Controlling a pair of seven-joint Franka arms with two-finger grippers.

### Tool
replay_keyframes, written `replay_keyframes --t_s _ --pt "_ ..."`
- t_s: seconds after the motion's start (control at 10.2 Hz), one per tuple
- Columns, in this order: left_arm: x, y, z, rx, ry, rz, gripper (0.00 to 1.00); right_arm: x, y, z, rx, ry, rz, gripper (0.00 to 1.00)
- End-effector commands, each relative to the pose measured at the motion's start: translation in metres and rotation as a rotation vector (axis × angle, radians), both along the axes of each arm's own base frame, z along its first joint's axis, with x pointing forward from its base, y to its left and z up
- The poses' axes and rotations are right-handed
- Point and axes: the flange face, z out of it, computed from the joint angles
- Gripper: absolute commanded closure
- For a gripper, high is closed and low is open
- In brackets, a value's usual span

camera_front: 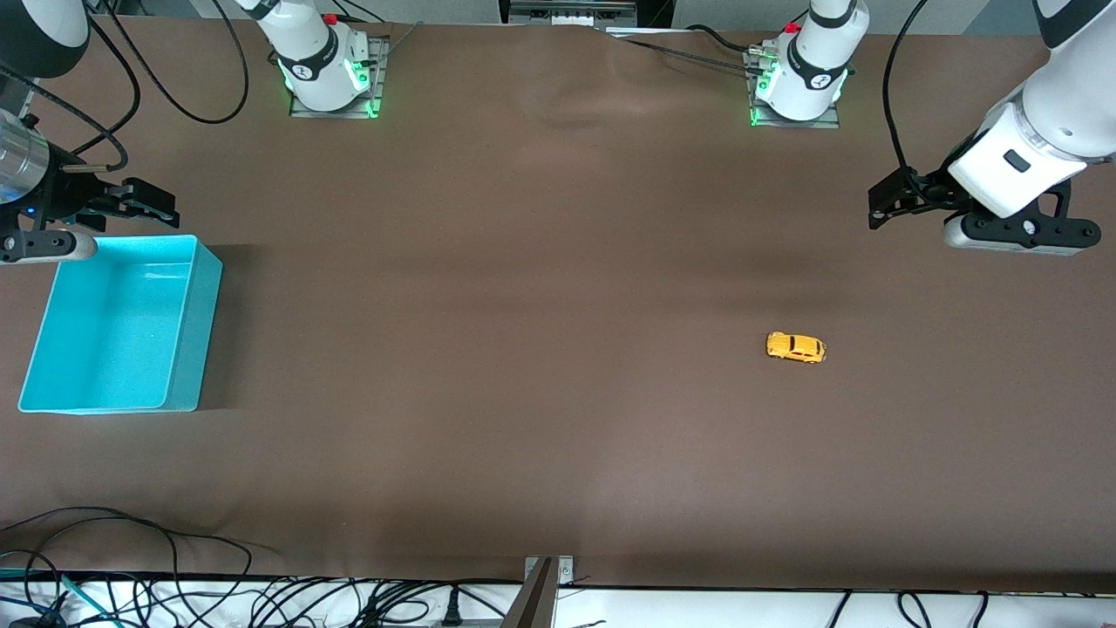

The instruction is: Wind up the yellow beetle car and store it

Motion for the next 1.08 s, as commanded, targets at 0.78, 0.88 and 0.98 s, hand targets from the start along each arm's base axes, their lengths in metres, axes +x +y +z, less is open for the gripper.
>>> replay_keyframes --t_s 0.78,0.88,0.98 --pt "0.038 -0.018 -0.08 0.008 0.128 -0.168 0.0 0.001 0.0 -0.003 -0.005 0.007 0.013 0.0" --pt "0.048 -0.017 -0.105 0.002 0.153 -0.276 0.0 0.002 0.0 -0.004 -0.005 0.005 0.013 0.0" --pt "0.058 -0.013 -0.122 -0.015 0.14 -0.379 0.0 0.002 0.0 -0.004 -0.005 0.005 0.013 0.0"
